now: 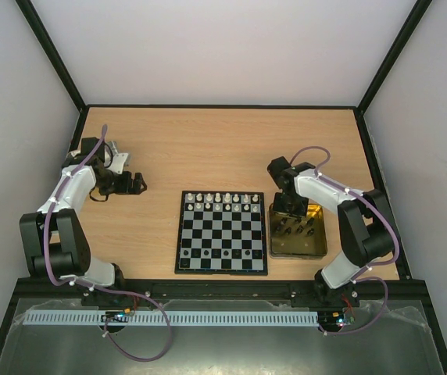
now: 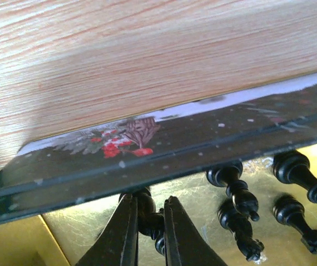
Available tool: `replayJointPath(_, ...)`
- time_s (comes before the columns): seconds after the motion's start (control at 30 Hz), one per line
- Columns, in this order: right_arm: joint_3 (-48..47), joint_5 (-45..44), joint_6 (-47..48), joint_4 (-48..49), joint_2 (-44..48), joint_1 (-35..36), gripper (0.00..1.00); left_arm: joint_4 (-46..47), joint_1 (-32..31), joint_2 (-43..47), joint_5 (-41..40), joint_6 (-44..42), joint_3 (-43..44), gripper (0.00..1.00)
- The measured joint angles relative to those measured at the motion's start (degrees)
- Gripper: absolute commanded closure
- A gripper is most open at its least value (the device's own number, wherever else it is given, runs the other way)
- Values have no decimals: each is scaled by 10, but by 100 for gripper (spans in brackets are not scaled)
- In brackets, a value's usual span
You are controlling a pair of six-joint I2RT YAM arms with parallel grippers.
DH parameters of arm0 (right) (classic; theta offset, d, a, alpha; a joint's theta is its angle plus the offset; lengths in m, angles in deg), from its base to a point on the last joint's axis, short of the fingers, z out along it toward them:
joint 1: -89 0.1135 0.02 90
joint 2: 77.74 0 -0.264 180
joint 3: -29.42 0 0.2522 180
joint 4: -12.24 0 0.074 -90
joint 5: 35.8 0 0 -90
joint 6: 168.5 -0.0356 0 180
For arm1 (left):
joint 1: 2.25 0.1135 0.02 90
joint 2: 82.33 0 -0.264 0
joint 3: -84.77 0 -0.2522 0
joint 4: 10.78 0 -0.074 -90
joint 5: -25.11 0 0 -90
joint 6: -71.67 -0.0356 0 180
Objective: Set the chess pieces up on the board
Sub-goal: Pick up the chess piece from the storage box.
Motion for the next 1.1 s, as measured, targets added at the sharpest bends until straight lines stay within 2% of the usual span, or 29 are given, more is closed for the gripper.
replayJointPath(0.57,-12,15,-6,7,-15,-5,89,0,-2,-3,0,0,0,1)
replayJointPath(0.77,-12,23,-6,9,-15,-6,94,0,-2,-3,0,0,0,1)
replayJointPath(1.1,-8,31,-7,9,-7,-6,95,0,-3,-9,0,0,0,1)
